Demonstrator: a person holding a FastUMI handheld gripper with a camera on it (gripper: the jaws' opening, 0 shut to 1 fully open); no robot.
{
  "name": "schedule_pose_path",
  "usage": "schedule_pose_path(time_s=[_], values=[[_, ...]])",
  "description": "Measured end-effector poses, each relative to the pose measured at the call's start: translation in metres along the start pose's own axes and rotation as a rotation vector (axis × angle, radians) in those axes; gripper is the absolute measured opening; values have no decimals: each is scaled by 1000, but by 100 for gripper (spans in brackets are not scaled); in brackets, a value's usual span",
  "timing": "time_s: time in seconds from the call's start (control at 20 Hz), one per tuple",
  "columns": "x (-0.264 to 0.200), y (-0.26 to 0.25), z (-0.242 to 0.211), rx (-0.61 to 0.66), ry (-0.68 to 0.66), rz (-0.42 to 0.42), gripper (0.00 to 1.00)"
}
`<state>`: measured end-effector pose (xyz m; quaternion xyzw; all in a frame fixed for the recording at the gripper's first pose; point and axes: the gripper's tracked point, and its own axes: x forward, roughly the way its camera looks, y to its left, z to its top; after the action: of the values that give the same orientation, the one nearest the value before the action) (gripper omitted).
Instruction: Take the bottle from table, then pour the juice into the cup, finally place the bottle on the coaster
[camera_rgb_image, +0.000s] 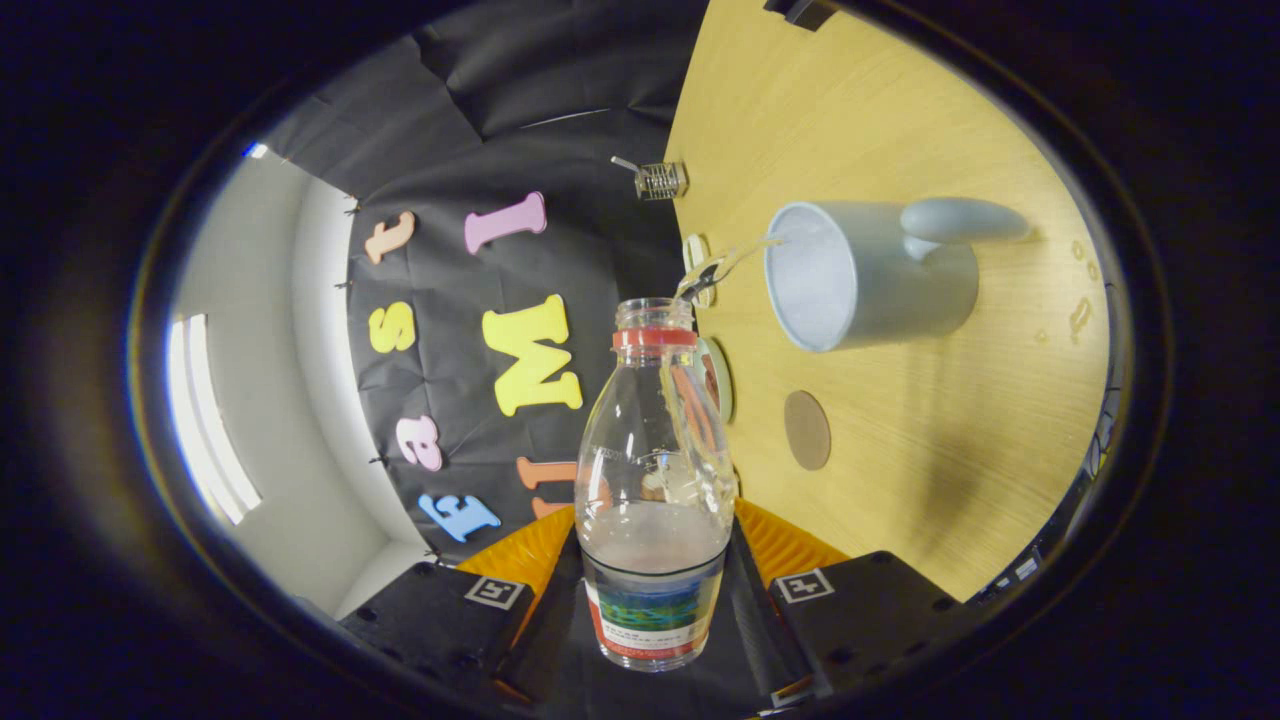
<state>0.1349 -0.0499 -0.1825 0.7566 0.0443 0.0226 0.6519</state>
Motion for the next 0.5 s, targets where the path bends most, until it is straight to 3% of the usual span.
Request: schedule_pose_path(time_s=[0.5], values=[[0,10,-2,16,17,40,76]])
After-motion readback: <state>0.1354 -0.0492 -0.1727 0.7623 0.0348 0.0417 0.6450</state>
